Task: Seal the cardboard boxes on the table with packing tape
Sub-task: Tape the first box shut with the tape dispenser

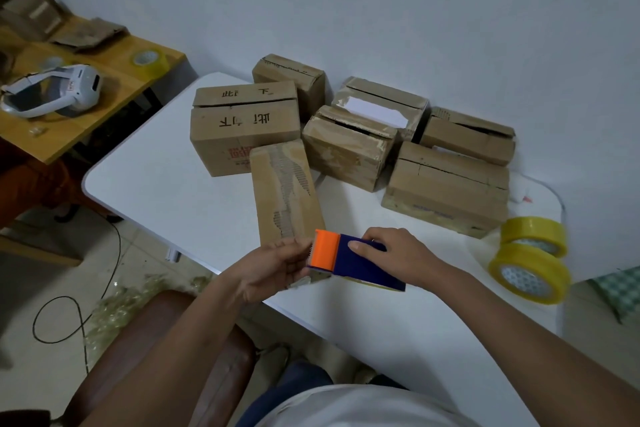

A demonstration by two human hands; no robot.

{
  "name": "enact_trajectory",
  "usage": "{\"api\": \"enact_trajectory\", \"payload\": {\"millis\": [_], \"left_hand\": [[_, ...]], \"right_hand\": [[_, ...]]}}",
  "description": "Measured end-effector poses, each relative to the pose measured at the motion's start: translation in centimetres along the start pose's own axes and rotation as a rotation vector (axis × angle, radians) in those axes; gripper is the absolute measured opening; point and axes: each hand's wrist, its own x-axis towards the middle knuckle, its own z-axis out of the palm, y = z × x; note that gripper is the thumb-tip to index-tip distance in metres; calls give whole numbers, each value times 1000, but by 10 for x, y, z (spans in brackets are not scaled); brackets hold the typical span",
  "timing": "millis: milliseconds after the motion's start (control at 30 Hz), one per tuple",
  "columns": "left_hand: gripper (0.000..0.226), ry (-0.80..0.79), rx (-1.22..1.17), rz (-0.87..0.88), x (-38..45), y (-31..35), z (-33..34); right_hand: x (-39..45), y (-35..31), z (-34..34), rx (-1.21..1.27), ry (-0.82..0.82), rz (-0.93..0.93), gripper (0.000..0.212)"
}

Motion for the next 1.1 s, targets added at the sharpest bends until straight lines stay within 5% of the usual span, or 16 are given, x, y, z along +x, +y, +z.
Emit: {"api": "enact_trajectory", "payload": {"millis": [167, 667, 1100], "left_hand": [[20, -36, 108, 46, -1, -4, 1], [18, 248, 451, 119, 2, -17, 22], [21, 475, 218, 194, -14, -23, -49]], "right_hand": [[-11, 5, 7, 61, 42, -46, 31], [-14, 14, 11, -111, -26, -57, 39], [5, 33, -22, -423, -76, -16, 54]]}}
